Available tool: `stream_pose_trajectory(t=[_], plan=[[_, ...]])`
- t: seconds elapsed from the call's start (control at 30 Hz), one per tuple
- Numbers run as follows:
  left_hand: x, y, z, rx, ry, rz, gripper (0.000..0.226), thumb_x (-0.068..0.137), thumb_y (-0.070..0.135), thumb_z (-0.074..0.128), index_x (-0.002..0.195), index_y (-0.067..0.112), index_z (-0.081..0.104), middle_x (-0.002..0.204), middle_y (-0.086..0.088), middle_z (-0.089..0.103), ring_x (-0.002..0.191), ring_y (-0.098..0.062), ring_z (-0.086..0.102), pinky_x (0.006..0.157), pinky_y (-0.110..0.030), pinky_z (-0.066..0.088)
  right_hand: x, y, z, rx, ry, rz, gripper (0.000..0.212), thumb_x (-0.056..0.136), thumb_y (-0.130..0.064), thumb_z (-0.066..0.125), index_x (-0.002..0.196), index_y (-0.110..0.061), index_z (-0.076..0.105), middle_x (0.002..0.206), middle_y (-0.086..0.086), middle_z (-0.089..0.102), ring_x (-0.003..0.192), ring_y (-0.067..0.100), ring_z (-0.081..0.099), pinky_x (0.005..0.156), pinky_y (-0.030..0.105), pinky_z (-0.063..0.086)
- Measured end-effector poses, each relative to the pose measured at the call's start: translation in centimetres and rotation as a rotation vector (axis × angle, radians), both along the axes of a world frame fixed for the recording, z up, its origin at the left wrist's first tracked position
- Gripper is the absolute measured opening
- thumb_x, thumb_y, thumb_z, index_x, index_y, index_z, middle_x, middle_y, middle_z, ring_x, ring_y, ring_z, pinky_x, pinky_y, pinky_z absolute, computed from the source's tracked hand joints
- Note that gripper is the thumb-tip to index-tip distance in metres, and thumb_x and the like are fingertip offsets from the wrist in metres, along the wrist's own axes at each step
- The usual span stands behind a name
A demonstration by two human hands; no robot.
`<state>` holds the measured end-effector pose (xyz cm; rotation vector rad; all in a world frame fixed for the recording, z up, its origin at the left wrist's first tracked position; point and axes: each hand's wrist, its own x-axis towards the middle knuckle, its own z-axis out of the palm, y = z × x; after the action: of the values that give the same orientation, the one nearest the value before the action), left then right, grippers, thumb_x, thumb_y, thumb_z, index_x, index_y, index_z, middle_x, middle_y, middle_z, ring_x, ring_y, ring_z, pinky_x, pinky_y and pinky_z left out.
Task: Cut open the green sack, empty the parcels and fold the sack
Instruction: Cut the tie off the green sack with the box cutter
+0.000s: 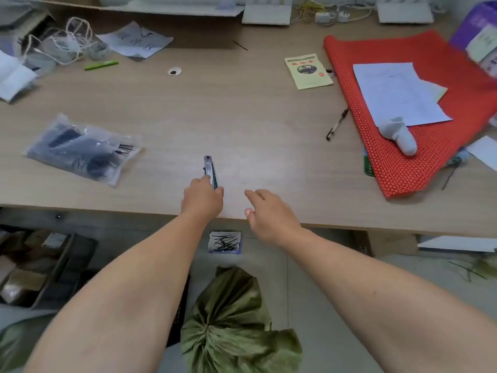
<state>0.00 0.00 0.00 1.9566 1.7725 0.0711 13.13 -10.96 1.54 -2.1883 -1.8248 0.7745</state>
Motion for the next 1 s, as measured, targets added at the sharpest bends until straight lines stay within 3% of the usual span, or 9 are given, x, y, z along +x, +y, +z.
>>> stream_pose_trajectory(t=[0.13,0.33,0.43,0.53,0.63,0.73,0.83,0.9,1.0], plan=[[1.1,0.9,-1.5,-0.014,0.034,0.06,0.042,0.099,0.027,0.044,0.137,0.008,0.042,0.134,-0.019,0.046,0.12,-0.04,0.046,0.089,-0.044,0.041,0.8,0.4,-1.4,-0.028,-0.003,0.049,0.05,0.101,-0.03,0.038,0.15,-0.021,0.028,0.153,0.005,0.033,0.141,0.027,0.028,0.108,0.045,0.032],[0.8,-0.2,-3.3,0.072,0.135,-0.003,0.059,0.096,0.012,0.046,0.15,0.014,0.023,0.133,-0.019,0.045,0.118,-0.038,0.042,0.091,-0.043,0.04,1.2,-0.2,-2.9,-0.005,0.072,0.04,0.049,0.099,-0.023,0.041,0.148,-0.019,0.033,0.151,0.005,0.035,0.138,0.028,0.032,0.109,0.044,0.032],[0.4,-0.9,-2.7,-0.024,0.158,0.047,0.071,0.093,0.009,0.051,0.152,0.011,0.011,0.135,-0.022,0.039,0.122,-0.04,0.04,0.095,-0.042,0.04,0.9,-0.9,-3.2,0.008,0.123,-0.002,0.049,0.098,-0.018,0.041,0.147,-0.016,0.036,0.148,0.007,0.039,0.135,0.029,0.035,0.11,0.046,0.033],[-1.0,-1.9,-1.9,-0.13,0.207,0.04,0.052,0.094,0.013,0.054,0.14,0.003,0.03,0.132,-0.023,0.042,0.117,-0.037,0.046,0.088,-0.039,0.043,-0.1,-1.9,-3.0,0.032,0.124,-0.061,0.049,0.097,-0.014,0.041,0.146,-0.014,0.039,0.146,0.009,0.04,0.134,0.03,0.035,0.11,0.044,0.032],[-3.4,-4.1,-1.8,-0.143,0.16,-0.087,0.037,0.094,0.02,0.059,0.125,0.003,0.048,0.121,-0.02,0.051,0.095,-0.031,0.054,0.071,-0.034,0.044,-2.5,-3.3,-2.3,0.055,0.127,-0.08,0.048,0.097,-0.014,0.042,0.145,-0.013,0.04,0.144,0.01,0.041,0.133,0.029,0.034,0.11,0.041,0.032],[-6.2,-7.3,-1.3,-0.083,0.01,-0.099,0.038,0.094,0.024,0.06,0.125,0.004,0.05,0.119,-0.018,0.053,0.101,-0.032,0.055,0.073,-0.033,0.041,-5.3,-5.1,-2.2,0.028,0.139,-0.099,0.047,0.097,-0.015,0.041,0.144,-0.013,0.04,0.145,0.01,0.039,0.135,0.029,0.032,0.11,0.041,0.032],[-9.9,-10.8,-1.0,-0.097,-0.041,-0.132,0.037,0.096,0.028,0.058,0.124,0.005,0.051,0.114,-0.016,0.061,0.102,-0.033,0.058,0.078,-0.037,0.047,-8.6,-7.8,-2.9,-0.019,0.141,-0.163,0.043,0.098,-0.017,0.041,0.141,-0.013,0.044,0.145,0.011,0.038,0.134,0.031,0.033,0.108,0.041,0.034],[-12.3,-13.1,-1.5,-0.09,-0.029,-0.202,0.033,0.098,0.033,0.055,0.117,0.006,0.053,0.111,-0.015,0.063,0.099,-0.033,0.058,0.082,-0.043,0.051,-10.6,-10.2,-3.9,-0.065,0.133,-0.186,0.041,0.098,-0.019,0.04,0.138,-0.014,0.047,0.143,0.012,0.039,0.132,0.033,0.035,0.106,0.041,0.035],[-16.1,-16.7,-3.3,-0.086,-0.019,-0.223,0.032,0.099,0.04,0.05,0.099,0.008,0.051,0.103,-0.015,0.063,0.088,-0.031,0.056,0.073,-0.04,0.046,-13.8,-14.6,-6.3,-0.146,0.125,-0.206,0.04,0.098,-0.021,0.039,0.137,-0.015,0.048,0.141,0.011,0.04,0.129,0.032,0.037,0.105,0.04,0.036]])
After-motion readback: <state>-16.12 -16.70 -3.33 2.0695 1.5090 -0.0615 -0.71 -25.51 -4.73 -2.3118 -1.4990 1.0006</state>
